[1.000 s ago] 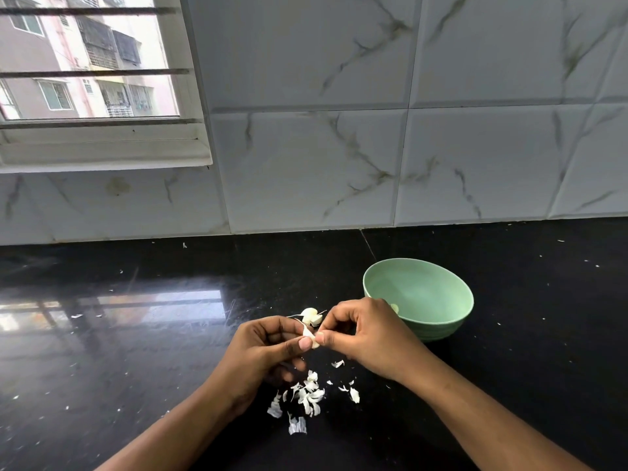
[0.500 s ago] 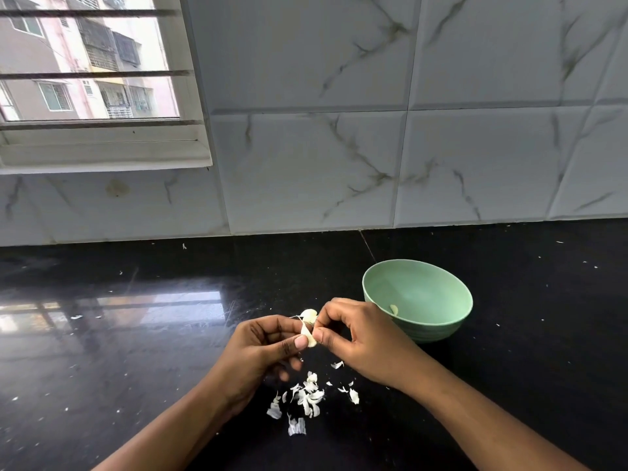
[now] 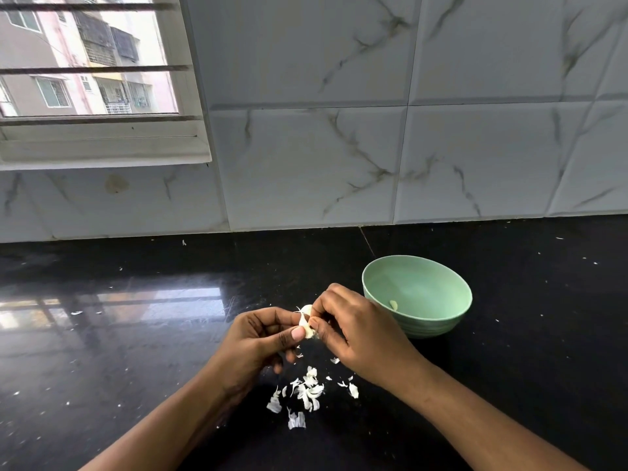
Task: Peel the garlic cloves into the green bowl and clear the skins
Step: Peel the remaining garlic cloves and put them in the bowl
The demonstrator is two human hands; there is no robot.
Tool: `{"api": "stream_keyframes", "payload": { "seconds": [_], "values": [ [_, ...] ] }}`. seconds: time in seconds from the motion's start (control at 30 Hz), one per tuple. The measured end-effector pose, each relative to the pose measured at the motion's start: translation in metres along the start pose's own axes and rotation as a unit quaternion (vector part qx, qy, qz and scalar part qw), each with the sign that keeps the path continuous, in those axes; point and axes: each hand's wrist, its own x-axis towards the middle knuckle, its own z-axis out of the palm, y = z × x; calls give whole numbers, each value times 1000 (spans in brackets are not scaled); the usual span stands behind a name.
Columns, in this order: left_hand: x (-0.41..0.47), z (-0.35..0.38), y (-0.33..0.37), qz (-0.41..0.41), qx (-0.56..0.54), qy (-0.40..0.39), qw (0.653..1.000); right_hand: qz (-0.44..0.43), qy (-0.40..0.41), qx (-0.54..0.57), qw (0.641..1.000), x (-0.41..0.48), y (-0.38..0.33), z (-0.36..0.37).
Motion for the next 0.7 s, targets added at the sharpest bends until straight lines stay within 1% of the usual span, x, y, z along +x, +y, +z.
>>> {"api": "stream_keyframes", "payload": {
  "seconds": [0.07, 0.2, 0.3, 0.37, 0.43, 0.47, 0.6, 0.63, 0.7],
  "values": [
    [0, 1, 0, -1, -2, 1, 1000, -7, 24, -43, 999, 0, -2, 0],
    [0, 1, 0, -2, -5, 2, 1000, -9, 52, -85, 995, 1, -4, 1],
    [-2, 3, 0, -10, -13, -2, 1000, 24, 72, -87, 993, 3, 0, -4],
    [-2, 5, 0, -16, -15, 8, 1000, 41, 67, -74, 994, 3, 5, -8],
    [-1, 5, 0, -23, -18, 33, 999, 50, 44, -55, 996, 3, 8, -11],
    [0, 5, 0, -27, -22, 48, 998, 57, 19, -38, 997, 3, 9, -12],
    [2, 5, 1, -43, -43, 73, 995, 85, -125, 23, 988, 3, 8, -12],
    [2, 5, 2, -45, -45, 74, 995, 88, -146, 30, 985, 3, 7, -11],
    [2, 6, 2, -52, -47, 73, 995, 96, -161, 47, 981, 3, 7, -8]
  ]
}}
